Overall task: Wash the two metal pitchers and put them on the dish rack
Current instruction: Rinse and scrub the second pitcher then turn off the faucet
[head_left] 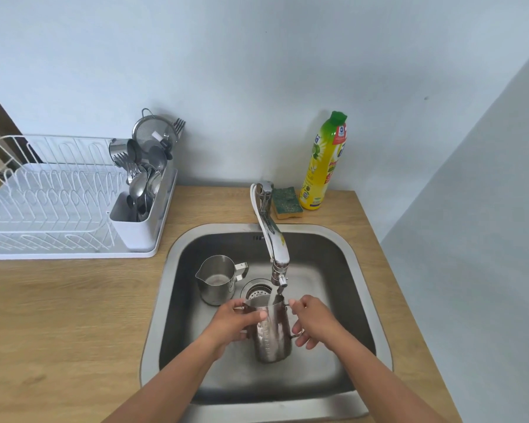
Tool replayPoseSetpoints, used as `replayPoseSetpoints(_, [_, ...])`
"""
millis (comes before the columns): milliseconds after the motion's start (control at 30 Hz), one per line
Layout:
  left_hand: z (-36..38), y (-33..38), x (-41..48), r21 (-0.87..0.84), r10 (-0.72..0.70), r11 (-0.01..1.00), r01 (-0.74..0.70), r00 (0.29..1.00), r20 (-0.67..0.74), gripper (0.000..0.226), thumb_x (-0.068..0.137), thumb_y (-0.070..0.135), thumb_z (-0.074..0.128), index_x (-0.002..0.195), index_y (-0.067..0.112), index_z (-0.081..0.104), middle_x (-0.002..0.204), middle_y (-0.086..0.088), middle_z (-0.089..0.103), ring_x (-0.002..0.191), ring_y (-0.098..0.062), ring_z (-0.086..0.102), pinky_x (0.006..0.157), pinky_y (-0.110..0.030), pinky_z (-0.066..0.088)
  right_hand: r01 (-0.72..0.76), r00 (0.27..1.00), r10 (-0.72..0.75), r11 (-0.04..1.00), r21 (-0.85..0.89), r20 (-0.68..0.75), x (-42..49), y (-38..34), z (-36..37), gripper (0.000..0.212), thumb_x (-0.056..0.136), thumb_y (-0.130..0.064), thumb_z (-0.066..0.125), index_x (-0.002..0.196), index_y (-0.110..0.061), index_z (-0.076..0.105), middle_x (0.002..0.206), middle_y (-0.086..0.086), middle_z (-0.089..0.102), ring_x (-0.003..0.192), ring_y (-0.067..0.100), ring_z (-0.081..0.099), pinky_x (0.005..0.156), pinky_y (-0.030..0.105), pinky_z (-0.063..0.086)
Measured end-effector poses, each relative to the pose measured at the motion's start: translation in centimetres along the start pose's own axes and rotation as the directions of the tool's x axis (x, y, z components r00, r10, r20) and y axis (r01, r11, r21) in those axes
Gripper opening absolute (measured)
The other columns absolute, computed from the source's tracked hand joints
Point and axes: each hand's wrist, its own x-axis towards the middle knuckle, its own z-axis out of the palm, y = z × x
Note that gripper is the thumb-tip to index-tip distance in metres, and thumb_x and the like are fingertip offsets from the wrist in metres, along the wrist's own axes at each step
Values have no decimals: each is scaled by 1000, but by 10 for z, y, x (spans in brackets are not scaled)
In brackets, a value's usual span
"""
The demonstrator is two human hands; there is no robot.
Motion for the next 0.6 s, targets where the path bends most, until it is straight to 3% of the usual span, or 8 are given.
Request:
replayPoseSetpoints(200, [4,2,-1,44,18,999,-19,1000,18,52,72,1,84,108,19,52,102,-1,68,91,-18,66,89,-43,52,50,995,-48,999,22,-84,3,8,-3,29,95,-42,47,99,-15,56,81,8,67,58,22,61,52,29,48])
replayPoseSetpoints(333, [14,-1,0,-10,91,996,-91,996,-12,58,71,-12,78,114,14,49,104,1,68,89,-16,66,75,-34,52,117,982,-108,992,48,-154,5,12,-6,20,94,-38,51,87,-20,56,82,5,66,61,20,59,53,30,49])
replayPoseSetpoints(433, [20,-3,2,-45,182,982,-184,982,-50,65,66,-16,79,113,17,50,115,0,66,102,-19,65,81,-29,54,191,964,-175,980,62,-198,5,14,-10,19,94,-34,54,78,-24,54,82,1,64,72,22,62,65,37,51])
replayPoseSetpoints(600, [24,0,2,80,346,938,-338,931,-121,69,60,-12,83,107,29,52,110,12,66,106,-4,61,93,-27,50,276,944,-243,952,131,-224,3,16,-13,18,95,-28,57,78,-22,56,84,3,63,91,32,67,80,48,56])
